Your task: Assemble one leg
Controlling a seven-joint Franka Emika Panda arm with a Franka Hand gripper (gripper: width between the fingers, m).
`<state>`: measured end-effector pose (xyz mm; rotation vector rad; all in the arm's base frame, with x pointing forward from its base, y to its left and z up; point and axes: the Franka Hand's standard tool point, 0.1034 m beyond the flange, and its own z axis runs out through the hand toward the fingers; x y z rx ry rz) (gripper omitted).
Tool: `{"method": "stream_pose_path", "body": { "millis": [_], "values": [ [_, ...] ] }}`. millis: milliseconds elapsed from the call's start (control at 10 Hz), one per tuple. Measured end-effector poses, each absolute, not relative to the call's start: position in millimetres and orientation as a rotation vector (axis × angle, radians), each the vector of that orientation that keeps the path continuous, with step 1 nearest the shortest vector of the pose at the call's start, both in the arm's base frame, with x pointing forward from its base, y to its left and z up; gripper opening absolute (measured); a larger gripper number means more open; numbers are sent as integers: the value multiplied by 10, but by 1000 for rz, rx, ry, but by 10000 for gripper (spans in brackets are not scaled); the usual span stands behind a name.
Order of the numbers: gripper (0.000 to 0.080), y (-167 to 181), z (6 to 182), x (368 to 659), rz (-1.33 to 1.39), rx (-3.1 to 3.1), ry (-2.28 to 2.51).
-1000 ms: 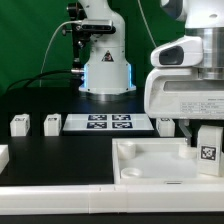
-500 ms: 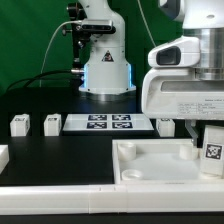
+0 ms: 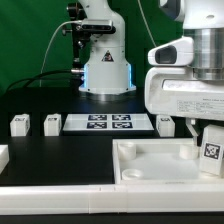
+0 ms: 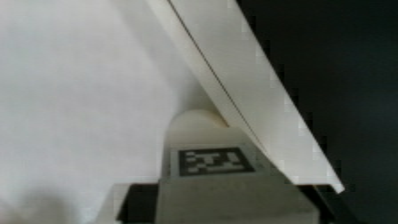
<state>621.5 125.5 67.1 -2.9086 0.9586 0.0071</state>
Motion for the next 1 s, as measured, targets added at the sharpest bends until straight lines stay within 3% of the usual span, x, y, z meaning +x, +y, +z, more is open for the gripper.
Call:
{"method": "stream_pose_path", "body": {
  "millis": [500,1000],
  "values": [
    [299,1316,666,6192,42,-2450,1842],
    [296,1318,661,6189,71,-2064,2269]
  ]
}}
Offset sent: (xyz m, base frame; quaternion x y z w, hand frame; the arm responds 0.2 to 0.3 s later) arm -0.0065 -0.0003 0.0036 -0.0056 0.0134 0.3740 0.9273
